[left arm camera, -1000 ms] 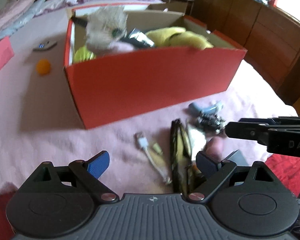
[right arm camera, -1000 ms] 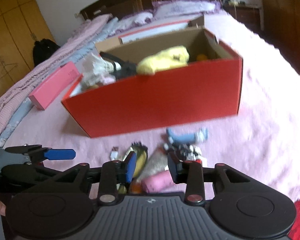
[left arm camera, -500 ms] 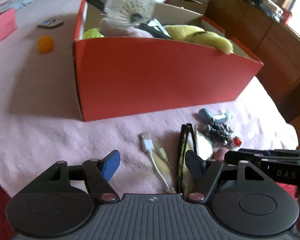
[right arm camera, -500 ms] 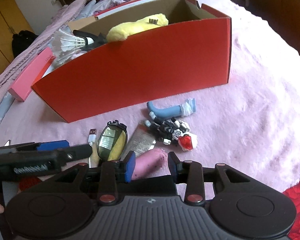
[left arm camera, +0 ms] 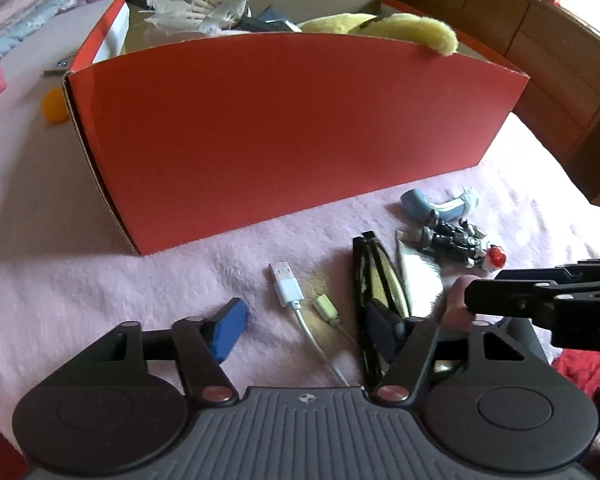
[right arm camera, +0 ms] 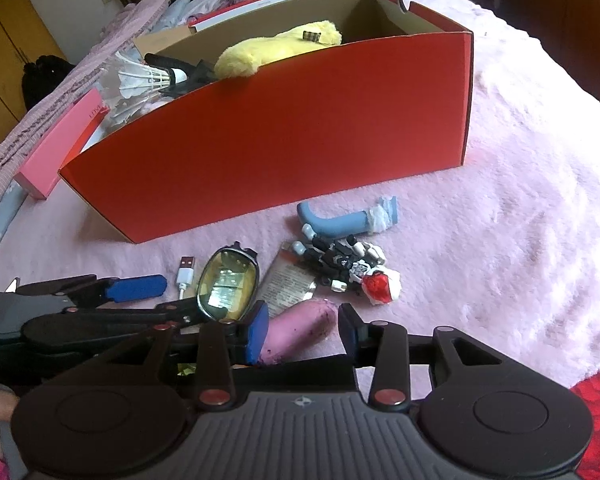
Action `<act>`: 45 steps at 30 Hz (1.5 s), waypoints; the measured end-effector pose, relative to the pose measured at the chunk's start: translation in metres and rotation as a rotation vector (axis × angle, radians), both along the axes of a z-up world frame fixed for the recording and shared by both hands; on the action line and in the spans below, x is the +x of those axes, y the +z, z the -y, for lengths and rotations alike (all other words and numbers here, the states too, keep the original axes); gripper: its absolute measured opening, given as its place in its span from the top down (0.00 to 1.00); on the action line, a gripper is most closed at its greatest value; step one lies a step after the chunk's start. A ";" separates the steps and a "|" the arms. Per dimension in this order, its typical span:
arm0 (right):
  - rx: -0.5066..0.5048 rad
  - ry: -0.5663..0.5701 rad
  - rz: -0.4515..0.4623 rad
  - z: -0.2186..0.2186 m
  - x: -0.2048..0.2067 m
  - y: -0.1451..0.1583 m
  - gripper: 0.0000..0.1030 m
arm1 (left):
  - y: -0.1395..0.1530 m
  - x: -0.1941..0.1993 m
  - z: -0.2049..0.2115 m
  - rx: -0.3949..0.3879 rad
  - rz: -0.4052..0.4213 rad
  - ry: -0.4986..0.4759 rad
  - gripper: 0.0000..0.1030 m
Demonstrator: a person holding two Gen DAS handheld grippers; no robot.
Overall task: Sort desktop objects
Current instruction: 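Return both open tools from the box to the pile of items, then close the right tool on the pink roll while the left grasps the white cable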
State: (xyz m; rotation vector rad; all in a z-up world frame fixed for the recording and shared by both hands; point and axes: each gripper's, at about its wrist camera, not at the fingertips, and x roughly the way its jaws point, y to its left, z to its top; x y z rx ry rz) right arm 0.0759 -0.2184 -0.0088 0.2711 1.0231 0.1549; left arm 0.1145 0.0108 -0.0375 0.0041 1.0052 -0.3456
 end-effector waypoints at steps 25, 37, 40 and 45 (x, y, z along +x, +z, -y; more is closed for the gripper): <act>0.052 -0.012 -0.035 0.008 0.009 -0.006 0.54 | 0.004 -0.010 -0.018 -0.083 -0.018 0.077 0.63; 0.138 -0.064 -0.026 0.010 0.016 -0.014 0.65 | -0.005 -0.004 -0.006 -0.144 -0.029 0.054 0.65; 0.141 -0.072 -0.002 0.010 0.014 -0.012 0.69 | -0.002 -0.008 -0.014 -0.172 -0.041 0.072 0.65; 0.132 -0.081 0.040 0.013 0.009 -0.004 0.77 | 0.006 -0.014 -0.026 -0.205 -0.004 0.100 0.64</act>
